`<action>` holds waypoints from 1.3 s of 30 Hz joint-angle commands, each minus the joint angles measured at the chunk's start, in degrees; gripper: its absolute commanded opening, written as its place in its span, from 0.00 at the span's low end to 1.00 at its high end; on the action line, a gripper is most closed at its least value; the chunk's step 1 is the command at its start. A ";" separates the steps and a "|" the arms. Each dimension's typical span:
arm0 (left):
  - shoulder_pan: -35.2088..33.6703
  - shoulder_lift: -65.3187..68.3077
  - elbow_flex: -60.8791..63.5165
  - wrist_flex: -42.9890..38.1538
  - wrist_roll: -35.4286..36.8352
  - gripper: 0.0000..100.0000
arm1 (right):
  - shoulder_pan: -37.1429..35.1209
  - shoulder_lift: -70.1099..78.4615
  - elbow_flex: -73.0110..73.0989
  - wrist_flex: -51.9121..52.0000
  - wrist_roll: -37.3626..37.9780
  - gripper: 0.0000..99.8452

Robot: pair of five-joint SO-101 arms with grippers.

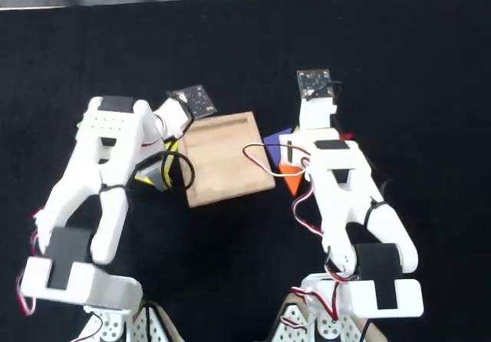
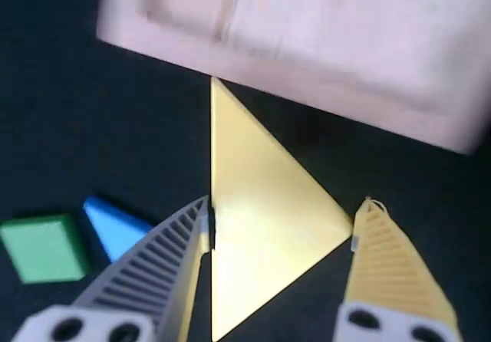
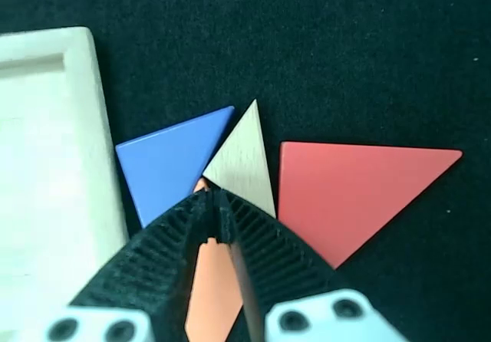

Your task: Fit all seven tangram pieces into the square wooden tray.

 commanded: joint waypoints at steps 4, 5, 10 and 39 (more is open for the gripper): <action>-1.54 -12.75 -3.12 2.99 0.00 0.21 | 0.62 -0.57 -0.40 -1.14 0.09 0.01; -1.98 -14.15 -3.30 3.08 0.00 0.21 | 0.62 -0.57 -0.40 -1.14 0.09 0.01; 0.40 -18.55 -1.45 3.60 3.43 0.21 | 0.53 -0.57 -0.40 -1.14 0.09 0.01; 12.97 -19.69 34.07 -50.37 92.66 0.22 | 0.70 -0.57 -0.40 -1.14 0.09 0.01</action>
